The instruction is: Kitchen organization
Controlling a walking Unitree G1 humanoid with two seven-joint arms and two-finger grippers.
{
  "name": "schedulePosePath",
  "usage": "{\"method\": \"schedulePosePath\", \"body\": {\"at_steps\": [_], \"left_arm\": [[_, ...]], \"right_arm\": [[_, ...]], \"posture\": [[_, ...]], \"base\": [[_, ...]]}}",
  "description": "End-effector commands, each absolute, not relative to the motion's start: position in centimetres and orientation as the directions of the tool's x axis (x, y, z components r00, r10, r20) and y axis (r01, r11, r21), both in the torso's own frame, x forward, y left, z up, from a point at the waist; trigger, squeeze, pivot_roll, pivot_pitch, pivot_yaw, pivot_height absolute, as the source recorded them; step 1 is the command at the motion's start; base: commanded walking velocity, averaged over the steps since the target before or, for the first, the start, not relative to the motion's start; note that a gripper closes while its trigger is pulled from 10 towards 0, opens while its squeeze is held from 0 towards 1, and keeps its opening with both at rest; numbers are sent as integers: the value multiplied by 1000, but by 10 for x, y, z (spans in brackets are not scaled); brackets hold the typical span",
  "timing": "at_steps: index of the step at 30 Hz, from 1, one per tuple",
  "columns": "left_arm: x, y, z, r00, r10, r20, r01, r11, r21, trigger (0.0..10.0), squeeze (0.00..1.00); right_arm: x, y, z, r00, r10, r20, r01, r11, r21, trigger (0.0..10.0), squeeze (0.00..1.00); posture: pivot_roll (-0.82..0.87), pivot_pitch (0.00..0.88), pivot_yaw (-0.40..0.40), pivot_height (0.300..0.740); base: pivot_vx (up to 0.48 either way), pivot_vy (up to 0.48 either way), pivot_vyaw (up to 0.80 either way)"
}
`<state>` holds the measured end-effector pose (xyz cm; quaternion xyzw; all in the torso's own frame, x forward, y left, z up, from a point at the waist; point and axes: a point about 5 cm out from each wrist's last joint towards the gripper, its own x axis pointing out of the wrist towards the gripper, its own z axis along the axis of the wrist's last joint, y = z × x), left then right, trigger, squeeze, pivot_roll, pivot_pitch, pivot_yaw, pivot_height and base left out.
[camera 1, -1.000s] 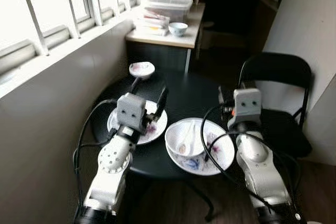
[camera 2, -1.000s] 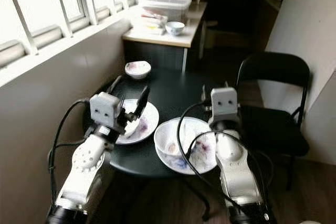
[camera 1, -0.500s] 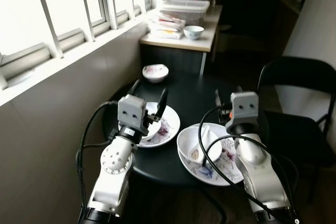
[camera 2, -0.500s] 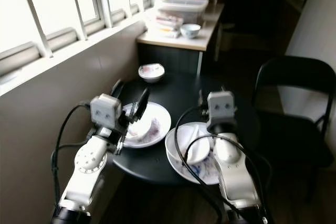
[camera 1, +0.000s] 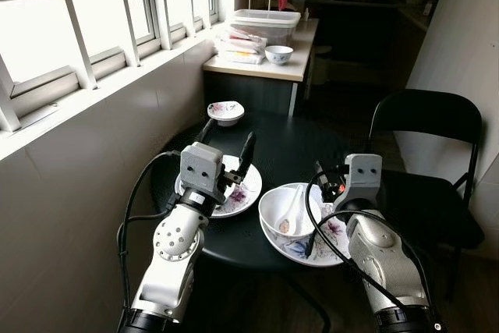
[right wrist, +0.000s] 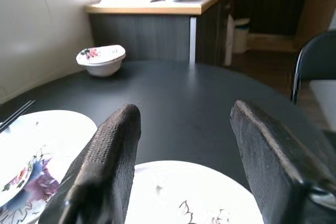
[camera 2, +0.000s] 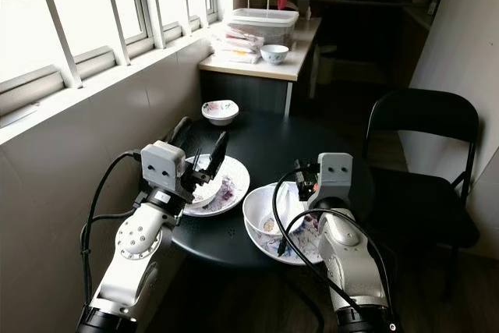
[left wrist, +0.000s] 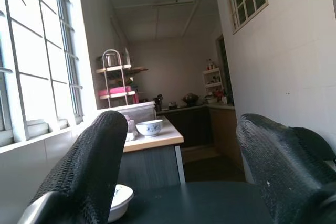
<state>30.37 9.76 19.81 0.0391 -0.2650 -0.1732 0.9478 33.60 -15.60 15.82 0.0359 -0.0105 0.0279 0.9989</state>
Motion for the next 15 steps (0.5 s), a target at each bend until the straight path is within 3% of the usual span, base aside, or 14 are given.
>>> {"method": "schedulePosePath", "body": {"at_steps": [1,10,15], "left_arm": [[303,95,200,791,-362,494,319,932,172,10000,0],[303,95,201,790,-367,492,321,930,179,10000,0],[303,96,200,791,-367,489,319,930,182,10000,0]], "right_arm": [[340,-162,153,998,56,-21,-53,991,121,10000,0],[360,-171,129,982,94,-163,-57,975,217,10000,0],[367,-167,126,975,126,-180,-89,976,199,10000,0]], "posture": [[-3,0,-34,740],[12,0,-35,740],[18,0,-35,740]], "base": [[0,0,0],[0,0,0],[0,0,0]]}}
